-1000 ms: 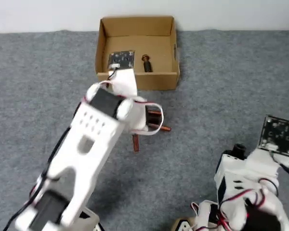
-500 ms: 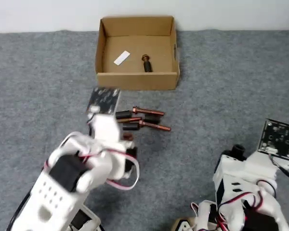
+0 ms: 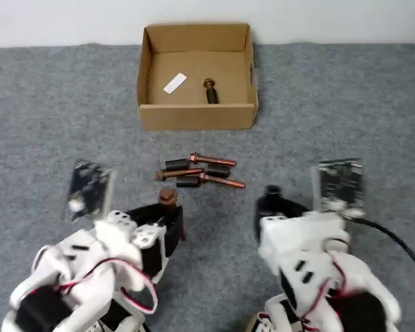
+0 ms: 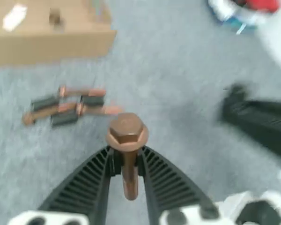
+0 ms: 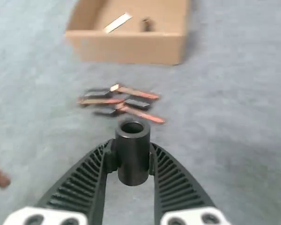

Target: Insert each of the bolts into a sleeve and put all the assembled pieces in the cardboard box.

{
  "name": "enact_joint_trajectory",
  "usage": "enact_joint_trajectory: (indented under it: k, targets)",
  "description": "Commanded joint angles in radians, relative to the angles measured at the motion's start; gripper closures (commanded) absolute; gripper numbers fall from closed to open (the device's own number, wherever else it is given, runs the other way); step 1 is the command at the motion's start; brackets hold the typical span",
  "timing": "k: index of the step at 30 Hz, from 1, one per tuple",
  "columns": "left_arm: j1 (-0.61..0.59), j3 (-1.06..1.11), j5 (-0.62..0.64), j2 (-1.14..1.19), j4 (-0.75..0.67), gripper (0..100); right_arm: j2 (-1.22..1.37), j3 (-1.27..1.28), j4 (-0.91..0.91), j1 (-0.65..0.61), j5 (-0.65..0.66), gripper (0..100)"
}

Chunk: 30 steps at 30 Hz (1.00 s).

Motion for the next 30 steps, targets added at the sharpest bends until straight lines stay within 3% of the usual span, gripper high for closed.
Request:
enact_joint_trajectory:
  k: [1,10,17,24,30]
  targets:
    - [0.008,-0.007,-0.011,-0.063,-0.083,100,-0.004,0.058,-0.111,-0.125,-0.011,98.9]
    - [0.008,-0.012,-0.031,-0.152,-0.184,100,-0.004,0.167,-0.278,-0.321,0.164,98.9]
    - [-0.087,-0.016,-0.087,-0.172,-0.358,100,-0.004,0.167,-0.280,-0.332,0.308,98.9]
    - [-0.094,-0.007,-0.081,-0.167,-0.365,100,-0.054,0.163,-0.341,-0.354,0.422,98.9]
    - [-0.092,0.071,-0.080,-0.173,-0.370,100,-0.091,0.163,-0.344,-0.389,0.443,99.1]
